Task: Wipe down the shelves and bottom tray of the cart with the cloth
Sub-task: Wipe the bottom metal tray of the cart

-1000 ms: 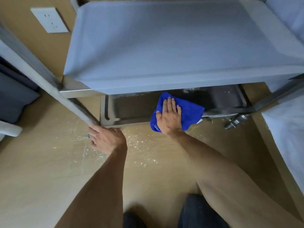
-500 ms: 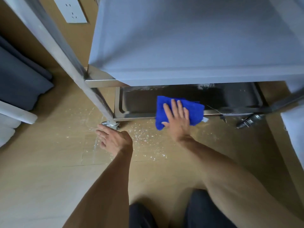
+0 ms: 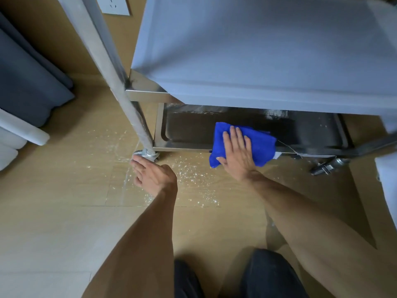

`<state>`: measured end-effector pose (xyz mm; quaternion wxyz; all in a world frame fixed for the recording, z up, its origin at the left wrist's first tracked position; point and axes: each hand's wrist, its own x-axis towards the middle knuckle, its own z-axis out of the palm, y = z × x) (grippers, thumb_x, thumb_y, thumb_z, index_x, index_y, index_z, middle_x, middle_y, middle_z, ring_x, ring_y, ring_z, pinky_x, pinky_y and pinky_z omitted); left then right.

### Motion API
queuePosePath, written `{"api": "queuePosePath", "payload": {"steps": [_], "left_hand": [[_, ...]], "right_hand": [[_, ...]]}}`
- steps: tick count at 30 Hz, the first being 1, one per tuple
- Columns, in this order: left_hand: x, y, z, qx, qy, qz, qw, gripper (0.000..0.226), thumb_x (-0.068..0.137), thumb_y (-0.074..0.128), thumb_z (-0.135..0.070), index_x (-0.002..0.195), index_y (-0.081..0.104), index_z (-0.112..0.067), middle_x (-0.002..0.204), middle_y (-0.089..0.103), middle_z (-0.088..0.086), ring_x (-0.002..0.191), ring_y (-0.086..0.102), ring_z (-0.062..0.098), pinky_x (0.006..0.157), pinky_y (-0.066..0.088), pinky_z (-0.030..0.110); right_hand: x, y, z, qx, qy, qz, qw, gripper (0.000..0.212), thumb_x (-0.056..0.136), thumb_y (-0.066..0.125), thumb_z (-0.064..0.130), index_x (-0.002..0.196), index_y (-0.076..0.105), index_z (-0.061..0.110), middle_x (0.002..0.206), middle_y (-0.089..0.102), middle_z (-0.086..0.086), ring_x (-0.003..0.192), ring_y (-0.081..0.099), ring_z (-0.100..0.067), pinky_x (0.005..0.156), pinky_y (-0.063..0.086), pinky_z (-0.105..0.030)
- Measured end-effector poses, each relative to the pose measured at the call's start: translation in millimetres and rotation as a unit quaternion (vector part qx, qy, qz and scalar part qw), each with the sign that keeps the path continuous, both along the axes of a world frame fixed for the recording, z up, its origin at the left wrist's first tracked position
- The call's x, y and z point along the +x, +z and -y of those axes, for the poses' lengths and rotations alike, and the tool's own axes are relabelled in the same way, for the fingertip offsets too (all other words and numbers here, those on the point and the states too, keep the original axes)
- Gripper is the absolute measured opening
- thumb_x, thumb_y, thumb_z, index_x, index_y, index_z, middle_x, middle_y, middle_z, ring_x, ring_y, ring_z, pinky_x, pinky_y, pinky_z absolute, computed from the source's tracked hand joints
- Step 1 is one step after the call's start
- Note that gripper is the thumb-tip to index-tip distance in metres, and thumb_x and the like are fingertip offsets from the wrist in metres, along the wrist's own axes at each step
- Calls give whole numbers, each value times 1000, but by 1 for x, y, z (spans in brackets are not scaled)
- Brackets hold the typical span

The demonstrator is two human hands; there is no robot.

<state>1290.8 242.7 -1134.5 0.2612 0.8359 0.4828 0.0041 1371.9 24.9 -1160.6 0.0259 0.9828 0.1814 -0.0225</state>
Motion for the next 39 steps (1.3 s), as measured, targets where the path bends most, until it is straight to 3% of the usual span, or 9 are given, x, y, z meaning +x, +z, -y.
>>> {"api": "queuePosePath", "payload": {"steps": [6, 11, 16, 20, 25, 28, 32, 36, 39], "left_hand": [[-22, -8, -30, -8, 27, -32, 999, 79, 91, 48, -15, 156, 4, -4, 163, 11, 15, 149, 16, 26, 115, 20, 46], [-31, -12, -40, -19, 47, -53, 997, 75, 93, 46, -12, 156, 5, -6, 163, 9, 16, 150, 15, 27, 116, 19, 46], [-29, -11, -34, -14, 31, -66, 997, 74, 92, 46, -14, 155, 9, -5, 162, 12, 17, 147, 21, 30, 114, 23, 46], [-26, -15, -17, -8, -3, -63, 998, 69, 88, 48, -17, 149, 18, -4, 156, 24, 22, 137, 37, 37, 109, 31, 49], [-15, -13, 33, -16, -45, -47, 998, 69, 86, 50, -14, 149, 24, -5, 156, 24, 24, 138, 35, 39, 110, 30, 49], [-8, -14, 66, -14, -72, -52, 996, 66, 85, 50, -15, 146, 28, -8, 154, 28, 24, 132, 42, 41, 109, 32, 49], [5, -9, 113, -19, -102, -49, 993, 58, 84, 51, -15, 140, 35, -7, 152, 33, 22, 129, 46, 39, 107, 34, 49], [20, -2, 149, -7, -147, -41, 988, 52, 84, 49, -15, 134, 38, -7, 147, 37, 22, 124, 50, 41, 105, 36, 51], [26, 4, 166, -1, -151, -20, 988, 44, 82, 48, -13, 125, 39, -7, 143, 40, 22, 120, 51, 40, 103, 37, 51]], "right_hand": [[2, 7, -126, 24, 114, -41, 992, 92, 94, 56, 53, 157, 12, 4, 165, 4, -20, 153, 2, -34, 122, 6, -50], [1, 6, -181, 21, 158, -29, 987, 85, 97, 50, 52, 156, 15, 2, 164, 10, -22, 153, 6, -36, 123, 7, -51], [-5, -6, -144, 41, 127, 18, 991, 84, 88, 65, 50, 152, 32, 8, 159, 31, -15, 149, 26, -30, 121, 17, -51], [-4, -9, -77, 54, 64, 31, 996, 80, 93, 49, 54, 155, 27, 10, 164, 21, -12, 151, 19, -28, 122, 14, -49], [-12, -25, 37, 104, -115, 86, 984, 70, 98, 33, 53, 152, 37, 9, 161, 30, -11, 149, 27, -28, 121, 14, -47], [-27, -35, 101, 216, -324, 110, 914, 69, 100, 29, 46, 152, 32, 1, 160, 28, -18, 149, 26, -35, 119, 19, -46], [-45, -37, 174, 372, -565, 18, 736, 52, 104, 42, 22, 145, 36, -10, 149, 40, -30, 138, 40, -41, 113, 29, -40], [-43, -23, 197, 401, -611, 92, 677, 48, 103, 43, 26, 131, 49, -13, 128, 56, -33, 116, 55, -44, 99, 35, -42], [-20, 0, 203, 410, -576, 173, 686, 57, 100, 40, 37, 128, 52, -12, 124, 59, -31, 113, 57, -43, 100, 42, -46]]}}
